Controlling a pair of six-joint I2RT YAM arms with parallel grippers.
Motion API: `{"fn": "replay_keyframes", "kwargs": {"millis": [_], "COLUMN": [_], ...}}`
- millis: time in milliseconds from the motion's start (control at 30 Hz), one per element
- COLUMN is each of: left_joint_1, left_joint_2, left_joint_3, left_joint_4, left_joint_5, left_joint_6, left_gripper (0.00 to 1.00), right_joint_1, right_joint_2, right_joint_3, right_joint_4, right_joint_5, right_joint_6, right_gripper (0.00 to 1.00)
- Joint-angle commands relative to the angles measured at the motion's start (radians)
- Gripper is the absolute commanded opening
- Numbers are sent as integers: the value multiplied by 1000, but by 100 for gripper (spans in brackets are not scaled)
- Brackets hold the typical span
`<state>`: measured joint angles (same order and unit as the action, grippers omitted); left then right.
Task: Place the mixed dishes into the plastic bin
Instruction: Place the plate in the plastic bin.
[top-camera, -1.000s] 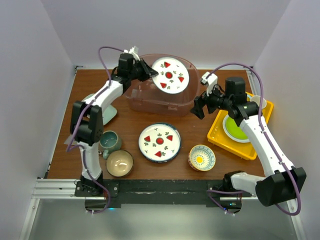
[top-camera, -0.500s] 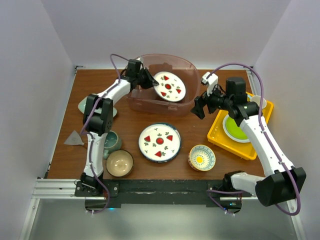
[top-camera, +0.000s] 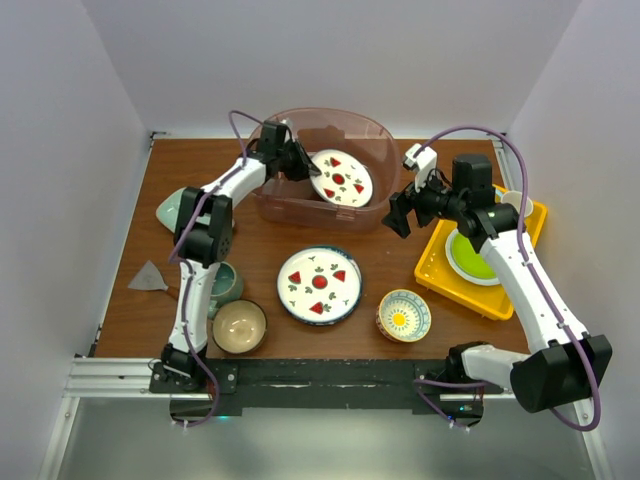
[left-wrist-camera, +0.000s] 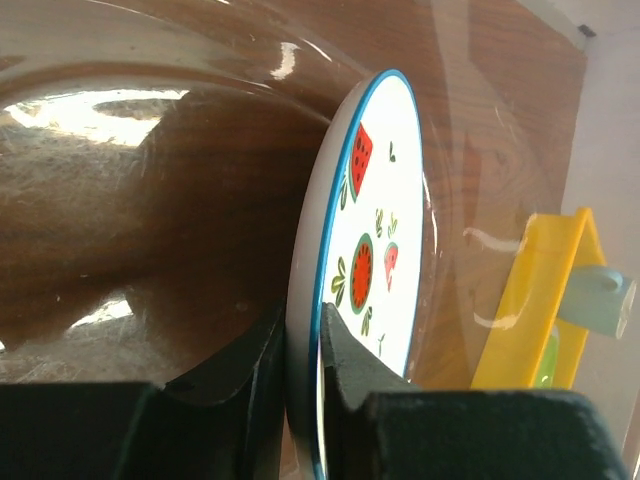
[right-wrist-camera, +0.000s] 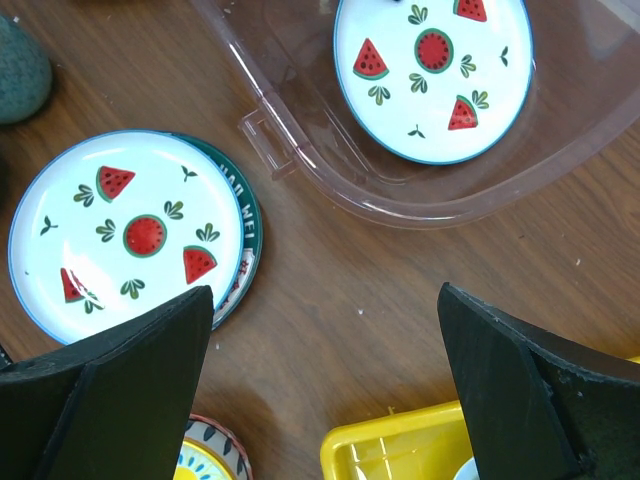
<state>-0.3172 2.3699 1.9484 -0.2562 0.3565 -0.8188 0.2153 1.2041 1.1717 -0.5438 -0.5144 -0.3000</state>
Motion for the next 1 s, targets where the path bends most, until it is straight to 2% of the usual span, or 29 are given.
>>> {"fn": "replay_keyframes", "kwargs": {"millis": [0,67,167,233,267,333,367,967], "left_joint_1": [-5,-3,-2,3,4,9,9,17], "left_joint_2": [-15,-20,-29,-43,-47,-70,-78,-238], "left_joint_3": [70,69,67,66,64,60,60,20], "left_joint_4": [69,67,66,63,52,40,32,-54], "left_joint_5": [68,68,65,59,46,26,12,-129], "left_joint_6": [0,3,18,30,47,82,98,296], "left_gripper": [30,34,50,54,60,66,74,79], "right_joint_1": [-5,-4,-4,-5,-5,-5,-7,-13], "right_joint_2": [-15,-15,-17,-17,-17,-17,-18,-15], "right_joint_3": [0,0,0,-1,0,-3,-1,-10], "right_joint_4": [33,33,33,33,33,33,33,36], "right_joint_5": [5,5,5,7,4,4,2,-18], "right_joint_6": [-14,-16,-16,-18,-18,-19,-19,-30], "right_gripper": [98,98,98,98,98,98,98,98]}}
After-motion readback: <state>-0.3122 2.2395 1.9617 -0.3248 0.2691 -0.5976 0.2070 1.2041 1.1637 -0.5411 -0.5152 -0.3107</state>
